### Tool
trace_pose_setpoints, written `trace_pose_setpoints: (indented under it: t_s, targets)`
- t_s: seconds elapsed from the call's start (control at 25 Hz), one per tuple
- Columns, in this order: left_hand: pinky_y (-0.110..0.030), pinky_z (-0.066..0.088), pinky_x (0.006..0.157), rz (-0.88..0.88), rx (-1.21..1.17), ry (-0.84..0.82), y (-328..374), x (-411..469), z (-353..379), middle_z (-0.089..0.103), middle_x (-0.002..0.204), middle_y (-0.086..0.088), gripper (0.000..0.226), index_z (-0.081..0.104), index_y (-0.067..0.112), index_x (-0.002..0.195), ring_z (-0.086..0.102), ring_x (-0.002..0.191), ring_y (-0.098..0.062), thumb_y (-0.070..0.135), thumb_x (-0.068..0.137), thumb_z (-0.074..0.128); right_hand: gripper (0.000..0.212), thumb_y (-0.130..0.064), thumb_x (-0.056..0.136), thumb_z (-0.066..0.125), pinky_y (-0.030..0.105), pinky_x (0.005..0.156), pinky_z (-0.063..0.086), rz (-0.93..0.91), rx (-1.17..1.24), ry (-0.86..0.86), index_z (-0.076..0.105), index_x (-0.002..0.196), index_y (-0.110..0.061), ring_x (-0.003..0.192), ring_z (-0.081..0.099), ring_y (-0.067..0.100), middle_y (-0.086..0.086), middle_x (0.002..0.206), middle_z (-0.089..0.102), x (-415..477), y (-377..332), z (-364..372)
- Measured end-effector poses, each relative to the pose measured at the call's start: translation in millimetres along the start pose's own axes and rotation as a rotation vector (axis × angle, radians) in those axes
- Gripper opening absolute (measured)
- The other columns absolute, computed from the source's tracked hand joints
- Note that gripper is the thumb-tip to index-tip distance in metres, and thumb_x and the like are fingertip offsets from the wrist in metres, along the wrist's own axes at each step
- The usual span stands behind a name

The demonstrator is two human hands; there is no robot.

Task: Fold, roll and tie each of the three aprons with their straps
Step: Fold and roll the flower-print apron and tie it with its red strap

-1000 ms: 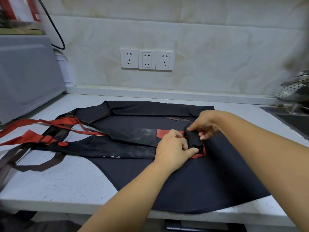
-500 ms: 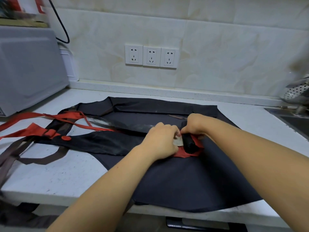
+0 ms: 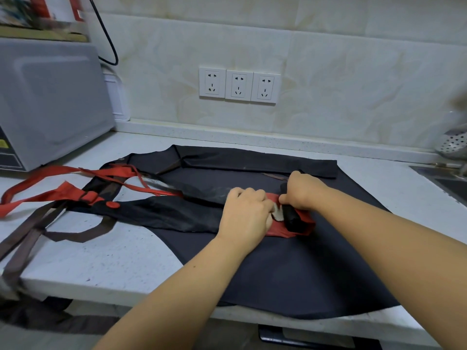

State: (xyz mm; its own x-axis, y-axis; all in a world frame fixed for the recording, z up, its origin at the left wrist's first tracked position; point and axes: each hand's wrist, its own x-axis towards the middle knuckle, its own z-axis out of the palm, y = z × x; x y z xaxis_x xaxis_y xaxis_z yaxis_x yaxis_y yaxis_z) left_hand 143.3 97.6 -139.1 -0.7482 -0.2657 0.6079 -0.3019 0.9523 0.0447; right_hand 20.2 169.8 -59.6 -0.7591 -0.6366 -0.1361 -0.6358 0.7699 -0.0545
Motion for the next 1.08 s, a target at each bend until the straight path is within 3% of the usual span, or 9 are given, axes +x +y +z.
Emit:
trace_pose_setpoints:
  t_s: [0.08,0.16,0.32,0.44,0.52,0.64,0.84,0.96,1.08]
  targets:
    - [-0.026,0.037,0.051,-0.013,-0.119,0.006,1.9,-1.4,-1.5,0.06,0.068,0.008,0.011,0.074,0.029,0.068,0.058,0.063,-0.016,0.02,0.062,0.078,0.055,-0.038,0.087,0.063,0.034,0.072,0.042,-0.007,-0.014,0.021,0.042,0.124,-0.003,0.102,0.057,0.032,0.014,0.12,0.058,-1.1,-2.2,0.7]
    - [-0.026,0.038,0.054,-0.065,-0.196,-0.02,4.9,-4.4,-6.5,0.063,0.079,0.007,0.004,0.073,0.026,0.073,0.059,0.075,-0.017,0.026,0.075,0.069,0.049,-0.034,0.087,0.063,0.034,0.072,0.041,-0.03,-0.032,0.053,0.043,0.121,-0.004,0.104,0.058,0.032,0.013,0.118,0.058,-1.9,-4.6,0.3]
    - [-0.029,0.043,0.063,-0.364,-0.409,-0.165,15.3,-3.3,-22.3,0.063,0.075,0.006,0.054,0.065,0.017,0.065,0.052,0.084,-0.008,0.066,0.081,0.052,0.038,-0.029,0.09,0.057,0.034,0.07,0.04,-0.068,-0.1,0.058,0.046,0.117,-0.006,0.101,0.058,0.03,0.01,0.113,0.059,-6.3,-12.3,1.5]
    - [-0.03,0.04,0.06,-0.453,-0.392,-0.256,24.1,5.6,-23.8,0.062,0.068,0.005,0.071,0.058,0.015,0.053,0.053,0.082,-0.007,0.083,0.07,0.052,0.02,-0.022,0.097,0.043,0.031,0.06,0.042,-0.077,0.071,-0.072,0.053,0.093,-0.004,0.072,0.054,0.024,0.013,0.088,0.059,-3.6,-8.3,-11.1]
    - [-0.03,0.039,0.062,-0.487,-0.408,-0.293,19.4,9.7,-21.9,0.061,0.074,0.008,0.066,0.054,0.019,0.048,0.054,0.087,-0.009,0.082,0.067,0.057,0.022,-0.01,0.099,0.04,0.028,0.05,0.045,-0.035,0.456,-0.254,0.054,0.084,-0.001,0.056,0.047,0.018,0.01,0.072,0.052,6.6,0.7,-24.2]
    - [-0.031,0.043,0.067,-0.442,-0.419,-0.305,14.8,5.2,-17.7,0.061,0.088,0.011,0.055,0.067,0.021,0.066,0.052,0.094,-0.009,0.075,0.065,0.067,0.008,-0.006,0.095,0.055,0.027,0.051,0.05,0.014,0.725,-0.423,0.057,0.102,-0.01,0.054,0.047,0.014,0.007,0.07,0.052,12.9,26.8,-29.3]
    - [-0.032,0.043,0.06,-0.365,-0.471,-0.252,10.0,-4.0,-20.3,0.06,0.073,0.003,0.064,0.059,0.011,0.066,0.052,0.08,-0.009,0.074,0.067,0.063,0.034,-0.029,0.088,0.069,0.029,0.055,0.051,0.085,0.726,-0.469,0.057,0.12,-0.029,0.078,0.059,0.022,0.008,0.111,0.062,14.7,29.1,-17.6]
    - [-0.035,0.047,0.067,-0.467,-0.597,-0.242,11.7,-3.8,-24.8,0.065,0.078,-0.004,0.078,0.059,0.004,0.065,0.054,0.078,-0.013,0.08,0.076,0.044,0.023,-0.028,0.091,0.065,0.029,0.058,0.048,0.024,0.69,-0.399,0.059,0.112,-0.021,0.071,0.055,0.02,0.008,0.09,0.063,10.0,9.9,-13.2]
    - [-0.028,0.047,0.074,-0.596,-0.656,-0.132,8.8,-3.4,-22.5,0.06,0.09,0.003,0.055,0.063,0.011,0.077,0.055,0.086,-0.006,0.067,0.078,0.062,0.028,-0.028,0.085,0.069,0.027,0.053,0.044,-0.055,0.493,-0.243,0.054,0.108,-0.02,0.064,0.054,0.019,0.006,0.084,0.059,7.3,-13.4,-10.2]
